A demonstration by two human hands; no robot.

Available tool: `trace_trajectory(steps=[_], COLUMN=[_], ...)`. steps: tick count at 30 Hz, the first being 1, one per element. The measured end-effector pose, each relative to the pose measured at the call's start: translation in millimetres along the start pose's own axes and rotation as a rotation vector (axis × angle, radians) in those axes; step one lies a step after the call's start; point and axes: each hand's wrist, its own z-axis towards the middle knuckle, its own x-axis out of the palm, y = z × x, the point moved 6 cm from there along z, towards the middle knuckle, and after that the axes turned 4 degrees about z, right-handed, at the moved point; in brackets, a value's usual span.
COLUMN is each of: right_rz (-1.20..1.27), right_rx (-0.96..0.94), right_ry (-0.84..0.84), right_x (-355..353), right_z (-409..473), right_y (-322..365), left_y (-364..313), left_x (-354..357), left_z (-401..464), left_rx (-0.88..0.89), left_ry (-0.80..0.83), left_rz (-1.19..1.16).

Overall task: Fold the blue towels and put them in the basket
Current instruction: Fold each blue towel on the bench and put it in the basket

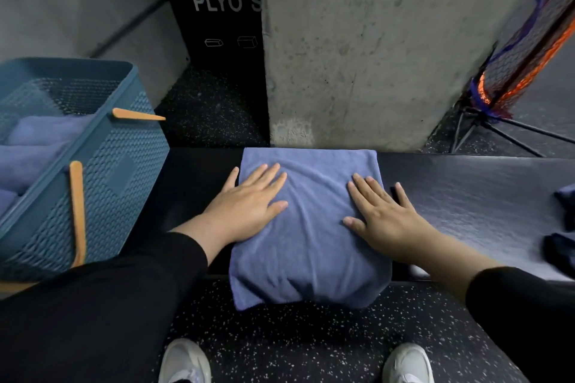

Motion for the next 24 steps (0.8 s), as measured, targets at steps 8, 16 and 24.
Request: trace_trajectory(steps=[8,16,24], right_rz=[0.087,0.137,0.183], right_rx=[-0.004,-0.574,-0.429], right_ry=[-0.167,-0.331,-0.231], right_x=[-20,-38,-14], right_z=[34,-43,-91], right_y=[-15,24,11], left_y=[-3,-28,-24], left_x=[-27,2,13], left_z=[4,-86,-121], left_rx=[0.028,0.401,0.292], left_ry=[-0.355,-0.32,-0.26], left_rz=[-0.066,0.075,0.143])
